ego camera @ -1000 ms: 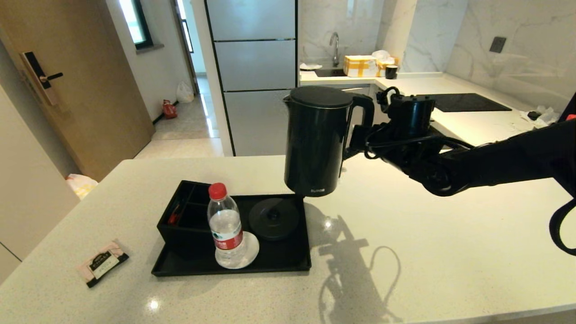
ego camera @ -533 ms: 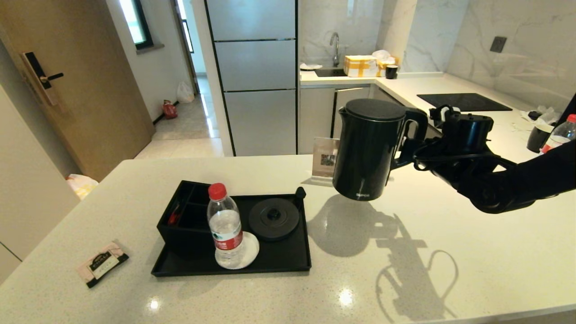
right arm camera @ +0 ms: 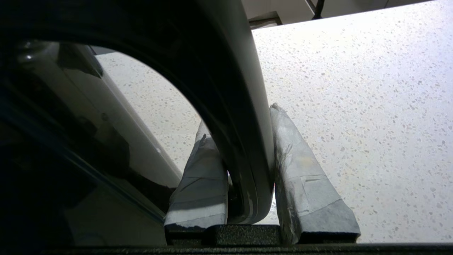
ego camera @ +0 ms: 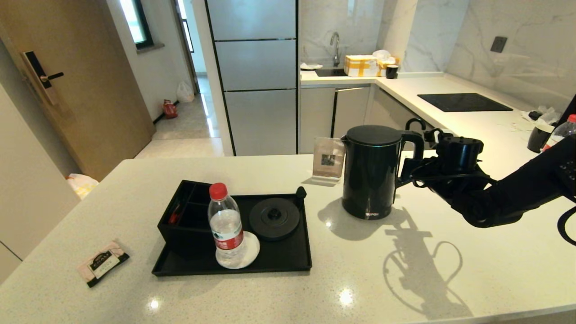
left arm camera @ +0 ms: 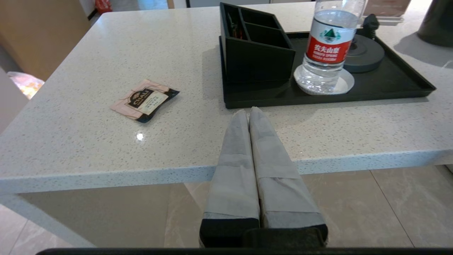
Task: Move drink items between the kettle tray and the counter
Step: Place it on the right
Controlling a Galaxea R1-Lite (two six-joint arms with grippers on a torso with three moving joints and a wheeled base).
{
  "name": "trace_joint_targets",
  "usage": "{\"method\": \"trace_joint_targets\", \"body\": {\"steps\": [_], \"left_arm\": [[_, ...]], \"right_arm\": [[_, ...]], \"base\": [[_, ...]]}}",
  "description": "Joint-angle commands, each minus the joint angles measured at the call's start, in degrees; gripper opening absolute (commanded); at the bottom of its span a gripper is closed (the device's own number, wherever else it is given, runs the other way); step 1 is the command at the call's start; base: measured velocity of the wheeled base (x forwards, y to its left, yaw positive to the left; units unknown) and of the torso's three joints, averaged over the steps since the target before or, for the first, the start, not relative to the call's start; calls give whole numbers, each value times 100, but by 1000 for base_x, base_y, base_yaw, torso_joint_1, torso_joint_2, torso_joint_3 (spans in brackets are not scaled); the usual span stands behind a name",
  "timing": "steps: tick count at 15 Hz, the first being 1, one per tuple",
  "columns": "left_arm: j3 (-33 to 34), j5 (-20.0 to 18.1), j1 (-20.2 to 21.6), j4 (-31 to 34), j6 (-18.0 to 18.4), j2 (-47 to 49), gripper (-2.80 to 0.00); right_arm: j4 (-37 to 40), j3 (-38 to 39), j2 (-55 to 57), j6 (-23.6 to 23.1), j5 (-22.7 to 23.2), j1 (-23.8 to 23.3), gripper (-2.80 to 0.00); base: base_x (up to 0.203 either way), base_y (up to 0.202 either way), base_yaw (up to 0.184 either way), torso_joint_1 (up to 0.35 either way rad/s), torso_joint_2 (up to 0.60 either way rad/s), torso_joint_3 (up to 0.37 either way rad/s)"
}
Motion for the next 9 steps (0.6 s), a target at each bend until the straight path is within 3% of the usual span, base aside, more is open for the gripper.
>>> {"method": "trace_joint_targets", "body": {"steps": [1, 4, 5, 9], "left_arm": [[-1, 0, 2, 1, 5, 0, -280], [-1, 0, 2, 1, 5, 0, -280], [-1, 0, 2, 1, 5, 0, -280], [-1, 0, 2, 1, 5, 0, -280]], "right_arm": [[-13, 9, 126, -4, -4, 4, -280], [-5, -19, 181, -4, 48, -14, -280], [-5, -26, 197, -4, 48, -14, 0], [-4, -30, 191, 9, 63, -47, 0]], "base": [[0, 0, 0, 0, 0, 0], [0, 0, 0, 0, 0, 0], [0, 0, 0, 0, 0, 0], [0, 0, 0, 0, 0, 0]]}}
